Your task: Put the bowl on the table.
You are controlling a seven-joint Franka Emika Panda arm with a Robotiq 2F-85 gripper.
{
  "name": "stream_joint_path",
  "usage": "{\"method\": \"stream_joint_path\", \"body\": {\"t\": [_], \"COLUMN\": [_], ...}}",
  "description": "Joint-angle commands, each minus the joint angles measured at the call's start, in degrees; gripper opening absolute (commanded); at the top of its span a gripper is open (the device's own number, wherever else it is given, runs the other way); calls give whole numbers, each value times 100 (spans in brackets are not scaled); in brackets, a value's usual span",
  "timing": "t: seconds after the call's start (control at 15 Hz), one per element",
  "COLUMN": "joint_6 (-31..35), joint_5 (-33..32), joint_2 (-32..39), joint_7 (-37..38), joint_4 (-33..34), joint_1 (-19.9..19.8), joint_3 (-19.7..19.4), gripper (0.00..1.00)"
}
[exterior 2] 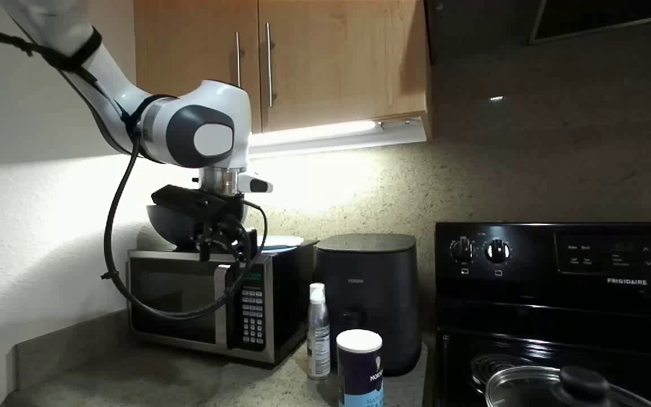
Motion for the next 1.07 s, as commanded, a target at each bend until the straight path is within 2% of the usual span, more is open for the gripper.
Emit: {"method": "stream_joint_path", "body": {"t": [0.0, 0.33, 0.6, 0.8, 1.0], "joint_6": [-28, 15, 200, 331, 605], "joint_5": [28, 23, 16, 249, 648], "joint_2": [-3, 10, -38, -182, -243], "joint_7": [-18, 5, -72, -388, -985], "joint_4": [13, 33, 193, 298, 272], "joint_1": [-76, -66, 131, 424, 734], "joint_3": [71, 97, 359, 417, 179], "gripper": [100, 100, 100, 100, 100]}}
